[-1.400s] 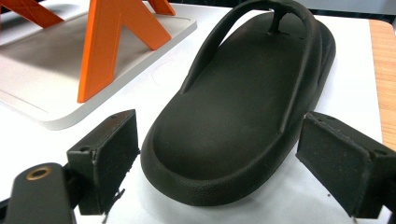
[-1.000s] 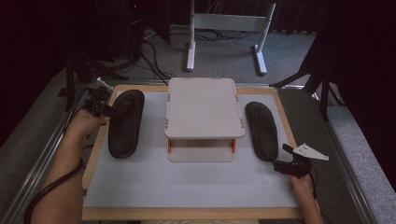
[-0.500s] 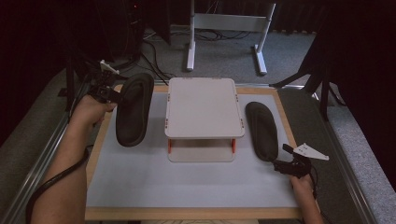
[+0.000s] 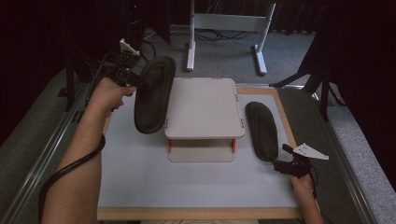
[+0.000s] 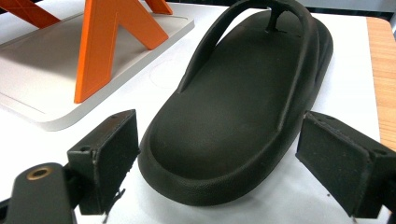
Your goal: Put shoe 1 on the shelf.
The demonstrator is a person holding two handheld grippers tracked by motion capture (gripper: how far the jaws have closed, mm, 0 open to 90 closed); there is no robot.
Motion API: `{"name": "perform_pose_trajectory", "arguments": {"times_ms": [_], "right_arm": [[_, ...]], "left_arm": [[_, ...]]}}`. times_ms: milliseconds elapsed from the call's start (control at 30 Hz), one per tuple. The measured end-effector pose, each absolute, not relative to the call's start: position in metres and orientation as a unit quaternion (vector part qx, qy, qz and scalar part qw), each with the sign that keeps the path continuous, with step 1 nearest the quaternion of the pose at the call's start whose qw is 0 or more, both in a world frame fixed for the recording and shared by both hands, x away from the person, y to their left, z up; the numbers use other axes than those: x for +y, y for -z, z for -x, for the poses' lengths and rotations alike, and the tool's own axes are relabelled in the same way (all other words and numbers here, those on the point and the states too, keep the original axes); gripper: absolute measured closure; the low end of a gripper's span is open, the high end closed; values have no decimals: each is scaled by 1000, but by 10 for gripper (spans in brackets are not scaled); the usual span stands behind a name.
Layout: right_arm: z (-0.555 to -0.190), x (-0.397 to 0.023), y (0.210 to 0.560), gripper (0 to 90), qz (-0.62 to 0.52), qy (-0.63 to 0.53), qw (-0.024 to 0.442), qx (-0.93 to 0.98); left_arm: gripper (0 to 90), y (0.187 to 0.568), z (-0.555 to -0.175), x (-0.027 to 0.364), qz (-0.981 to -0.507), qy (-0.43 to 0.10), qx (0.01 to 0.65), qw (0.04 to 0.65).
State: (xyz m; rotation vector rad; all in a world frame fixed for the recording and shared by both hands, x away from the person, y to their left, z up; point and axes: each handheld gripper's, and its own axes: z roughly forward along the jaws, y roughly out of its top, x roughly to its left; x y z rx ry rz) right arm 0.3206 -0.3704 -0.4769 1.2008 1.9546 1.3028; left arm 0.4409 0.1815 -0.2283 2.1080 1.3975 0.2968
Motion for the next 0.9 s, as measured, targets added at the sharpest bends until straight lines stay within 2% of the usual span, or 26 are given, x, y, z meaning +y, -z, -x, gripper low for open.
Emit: {"name": "perform_pose_trajectory", "arguments": {"times_ms": [400,700,900], "right_arm": [[-321,-370,477,124,-440,-475,249,720],[-322,-369,477,124,-442,-472,249,721],[-322,-369,477,124,-442,-472,249,721]], "left_arm": [[741,237,-449,130,-776,-77,534,327],[740,248,-459,105,-767,-73,575,276],[739,256,-462,83,-777,-68,578,239]]}}
